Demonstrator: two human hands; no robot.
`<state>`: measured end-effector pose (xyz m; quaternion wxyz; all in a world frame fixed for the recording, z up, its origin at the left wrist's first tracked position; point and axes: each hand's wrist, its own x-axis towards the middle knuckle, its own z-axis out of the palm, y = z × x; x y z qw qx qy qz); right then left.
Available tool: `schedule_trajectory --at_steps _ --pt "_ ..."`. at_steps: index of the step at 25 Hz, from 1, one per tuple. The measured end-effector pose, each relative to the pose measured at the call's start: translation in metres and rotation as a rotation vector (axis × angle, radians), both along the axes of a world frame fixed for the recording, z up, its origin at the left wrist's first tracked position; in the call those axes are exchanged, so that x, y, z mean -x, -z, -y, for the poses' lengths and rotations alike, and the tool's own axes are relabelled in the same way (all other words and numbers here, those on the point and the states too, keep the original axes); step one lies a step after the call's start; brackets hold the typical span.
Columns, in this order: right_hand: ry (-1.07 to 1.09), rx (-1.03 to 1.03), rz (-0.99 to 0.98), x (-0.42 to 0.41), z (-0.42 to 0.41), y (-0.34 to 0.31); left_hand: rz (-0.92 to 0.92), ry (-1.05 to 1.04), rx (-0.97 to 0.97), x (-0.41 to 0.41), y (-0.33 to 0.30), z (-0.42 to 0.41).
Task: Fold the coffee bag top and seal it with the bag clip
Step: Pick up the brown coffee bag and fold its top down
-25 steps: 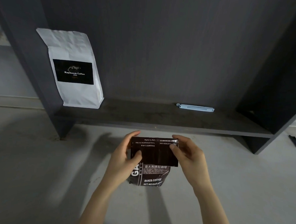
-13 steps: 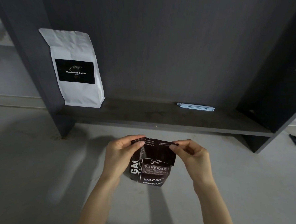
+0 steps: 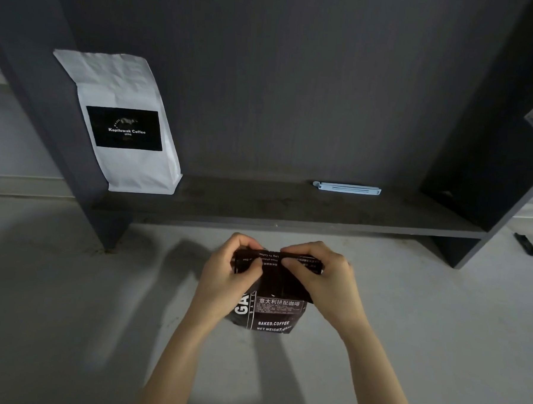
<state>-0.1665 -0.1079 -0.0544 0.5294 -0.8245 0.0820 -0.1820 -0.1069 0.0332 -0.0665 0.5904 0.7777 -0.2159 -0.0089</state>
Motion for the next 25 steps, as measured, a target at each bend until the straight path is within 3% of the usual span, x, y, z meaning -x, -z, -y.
schedule_trajectory --at_steps 7,11,18,25 --pt "0.086 0.023 0.105 -0.002 -0.008 0.01 0.104 -0.118 0.011 0.006 0.002 0.005" --pt "0.059 -0.028 0.087 0.0 -0.002 0.012 0.05 -0.133 0.042 0.006 0.002 0.004" --pt "0.088 -0.296 0.069 0.006 0.016 0.02 -0.077 0.043 0.047 0.0 0.011 -0.009" --pt "-0.051 -0.342 0.012 0.007 0.019 0.025 -0.183 -0.09 0.166 -0.009 0.025 -0.018"
